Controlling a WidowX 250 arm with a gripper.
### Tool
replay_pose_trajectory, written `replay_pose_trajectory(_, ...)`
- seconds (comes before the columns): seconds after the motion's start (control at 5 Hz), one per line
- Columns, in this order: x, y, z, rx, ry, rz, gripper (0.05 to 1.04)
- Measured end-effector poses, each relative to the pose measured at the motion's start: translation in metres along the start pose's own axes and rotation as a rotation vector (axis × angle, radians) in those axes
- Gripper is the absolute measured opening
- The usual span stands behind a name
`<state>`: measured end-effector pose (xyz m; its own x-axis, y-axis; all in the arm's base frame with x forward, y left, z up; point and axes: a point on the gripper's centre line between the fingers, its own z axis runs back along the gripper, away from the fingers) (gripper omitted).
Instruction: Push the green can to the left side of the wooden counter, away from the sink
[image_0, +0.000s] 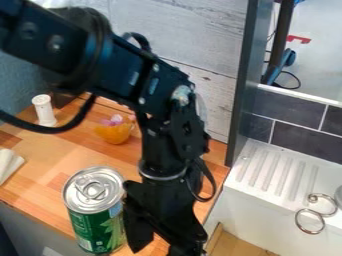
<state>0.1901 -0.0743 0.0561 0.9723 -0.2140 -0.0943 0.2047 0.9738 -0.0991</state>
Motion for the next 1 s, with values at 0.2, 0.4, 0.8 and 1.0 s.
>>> replay_pose_trajectory(0.2,-0.003,0.021,-0.003,0.032,0.066,0.026,1.001)
replay_pose_trajectory(0.4,-0.013,0.041,0.0,0.069,0.129,0.044,1.0)
replay_pose_trajectory(0.8,-0.024,0.088,0.001,0.105,0.35,0.082,0.999)
replay_pose_trajectory(1.0,-0.017,0.124,0.001,0.141,0.421,0.074,0.997)
